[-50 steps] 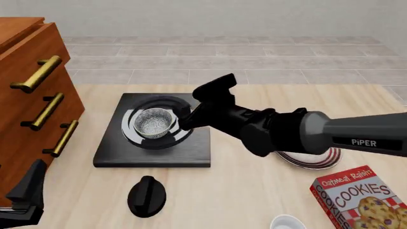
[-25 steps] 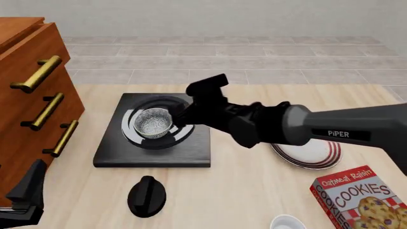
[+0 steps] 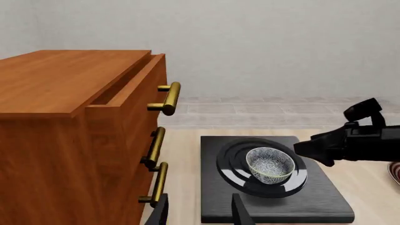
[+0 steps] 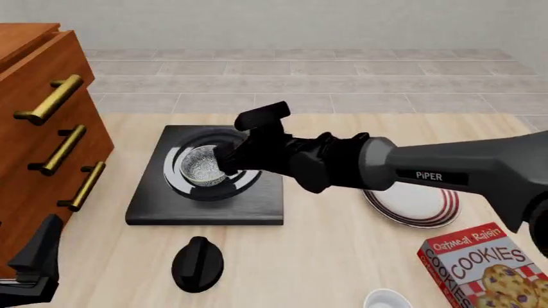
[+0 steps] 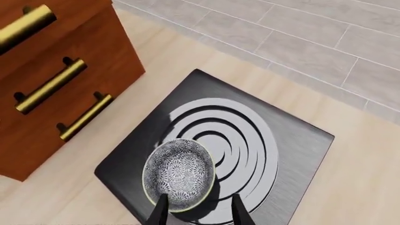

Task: Pick the akita bowl on the stove and place it on the plate.

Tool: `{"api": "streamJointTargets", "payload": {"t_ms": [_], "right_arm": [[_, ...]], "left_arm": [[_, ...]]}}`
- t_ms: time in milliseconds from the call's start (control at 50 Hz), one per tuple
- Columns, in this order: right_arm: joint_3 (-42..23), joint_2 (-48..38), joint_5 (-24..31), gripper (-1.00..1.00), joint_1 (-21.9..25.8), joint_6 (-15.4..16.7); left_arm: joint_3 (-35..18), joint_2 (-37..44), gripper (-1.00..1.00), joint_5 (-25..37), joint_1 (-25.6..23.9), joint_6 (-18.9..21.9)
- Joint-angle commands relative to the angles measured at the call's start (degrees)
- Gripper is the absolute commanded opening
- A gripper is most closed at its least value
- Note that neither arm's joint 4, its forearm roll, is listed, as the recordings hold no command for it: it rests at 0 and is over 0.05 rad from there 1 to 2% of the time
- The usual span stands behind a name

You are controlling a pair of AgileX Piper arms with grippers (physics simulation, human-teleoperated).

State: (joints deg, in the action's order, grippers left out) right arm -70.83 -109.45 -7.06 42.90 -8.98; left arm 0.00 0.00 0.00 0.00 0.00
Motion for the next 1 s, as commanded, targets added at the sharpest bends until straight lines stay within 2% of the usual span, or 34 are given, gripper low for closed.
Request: {"api": "streamJointTargets", "payload": {"t_ms": [20, 200, 580, 1000], "right_arm": [[-3.22, -2.56, 2.60, 1.00, 1.00, -0.21], [-4.26, -4.50, 2.12, 1.00, 0.44, -1.44], [-6.63, -8.05, 2.60, 1.00, -0.38, -0.45], [-7.28, -12.48, 1.48, 1.00, -0.25, -1.09]], "left_arm": [[0.00, 0.00, 1.00, 0.00, 0.00, 0.00], [0.00, 0.00, 1.00, 0.00, 0.00, 0.00], [0.00, 0.00, 1.00, 0.00, 0.00, 0.00], [0.00, 0.00, 1.00, 0.00, 0.00, 0.00]]}}
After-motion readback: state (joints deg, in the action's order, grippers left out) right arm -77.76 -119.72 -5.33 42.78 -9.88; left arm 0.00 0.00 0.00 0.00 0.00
